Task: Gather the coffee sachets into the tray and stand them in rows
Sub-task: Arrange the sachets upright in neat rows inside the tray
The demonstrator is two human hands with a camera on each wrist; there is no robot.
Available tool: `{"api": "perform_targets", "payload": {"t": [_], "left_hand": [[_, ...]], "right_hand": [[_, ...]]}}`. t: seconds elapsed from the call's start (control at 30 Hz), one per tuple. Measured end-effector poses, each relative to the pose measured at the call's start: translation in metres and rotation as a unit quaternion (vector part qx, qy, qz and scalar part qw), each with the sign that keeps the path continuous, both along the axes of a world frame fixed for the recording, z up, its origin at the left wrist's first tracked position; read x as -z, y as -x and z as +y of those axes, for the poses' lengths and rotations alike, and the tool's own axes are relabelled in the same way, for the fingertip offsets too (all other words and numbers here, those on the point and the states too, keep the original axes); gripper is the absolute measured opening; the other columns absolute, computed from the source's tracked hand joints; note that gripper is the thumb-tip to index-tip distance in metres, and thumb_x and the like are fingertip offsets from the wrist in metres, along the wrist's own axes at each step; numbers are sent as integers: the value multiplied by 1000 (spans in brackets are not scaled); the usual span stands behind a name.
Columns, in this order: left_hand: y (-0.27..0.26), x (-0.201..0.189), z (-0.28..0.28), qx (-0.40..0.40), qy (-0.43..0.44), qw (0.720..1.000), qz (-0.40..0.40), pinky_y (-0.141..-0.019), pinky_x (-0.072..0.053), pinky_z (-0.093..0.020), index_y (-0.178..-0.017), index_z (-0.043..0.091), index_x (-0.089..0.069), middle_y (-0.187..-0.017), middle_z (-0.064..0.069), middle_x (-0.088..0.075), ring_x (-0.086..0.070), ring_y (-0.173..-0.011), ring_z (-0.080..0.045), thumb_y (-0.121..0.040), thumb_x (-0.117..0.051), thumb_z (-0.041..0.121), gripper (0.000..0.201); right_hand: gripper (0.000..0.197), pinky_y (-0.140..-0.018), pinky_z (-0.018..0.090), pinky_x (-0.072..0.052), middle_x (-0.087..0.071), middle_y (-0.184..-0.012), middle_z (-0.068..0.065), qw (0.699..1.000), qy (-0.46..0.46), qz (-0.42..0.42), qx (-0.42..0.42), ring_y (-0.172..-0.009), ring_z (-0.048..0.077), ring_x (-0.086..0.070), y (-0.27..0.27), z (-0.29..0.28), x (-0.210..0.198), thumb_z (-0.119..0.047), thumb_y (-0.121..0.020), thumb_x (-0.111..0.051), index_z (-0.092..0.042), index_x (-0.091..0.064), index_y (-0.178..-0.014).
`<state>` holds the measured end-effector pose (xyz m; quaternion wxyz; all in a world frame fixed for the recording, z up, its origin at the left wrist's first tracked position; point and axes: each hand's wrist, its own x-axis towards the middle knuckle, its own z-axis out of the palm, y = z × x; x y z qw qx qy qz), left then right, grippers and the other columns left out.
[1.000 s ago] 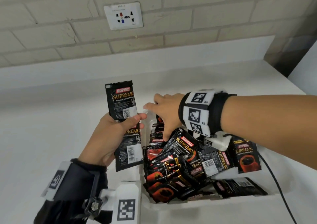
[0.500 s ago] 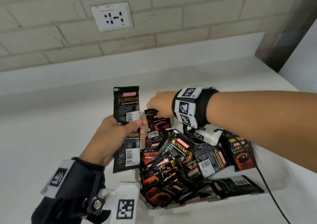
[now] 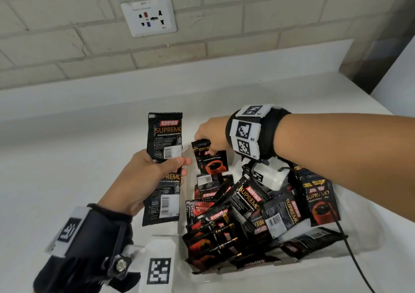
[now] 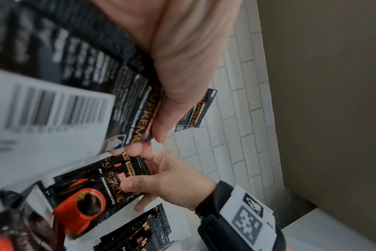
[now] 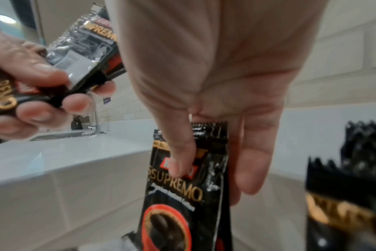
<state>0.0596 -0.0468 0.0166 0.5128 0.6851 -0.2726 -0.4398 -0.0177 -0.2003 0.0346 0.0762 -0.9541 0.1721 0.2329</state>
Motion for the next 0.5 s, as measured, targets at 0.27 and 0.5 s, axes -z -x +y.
{"api": "perform_targets", "payload": {"t": [0.27, 0.5], "left_hand": [[0, -2, -1, -6, 6, 1000, -5, -58, -56, -25, -76, 8, -69, -86, -15, -71, -62, -66, -18, -82, -61, 2, 12], [-3, -6, 1, -5, 18, 1000, -12, -59, -56, -26, -63, 16, -74, -92, -22, -69, -63, -66, -19, -81, -62, 6, 24]], "right_hand": [[54, -76, 32, -46, -58, -122, 9, 993, 108, -37, -17, -108, 28, -58, 3, -5, -6, -35, -80, -68, -10, -52, -125], [37, -84, 33, -47, -57, -121, 17, 995, 63, -72, 29, -108, 32, -57, 3, -14, -3, -1, -84, -61, -2, -56, -120]]}}
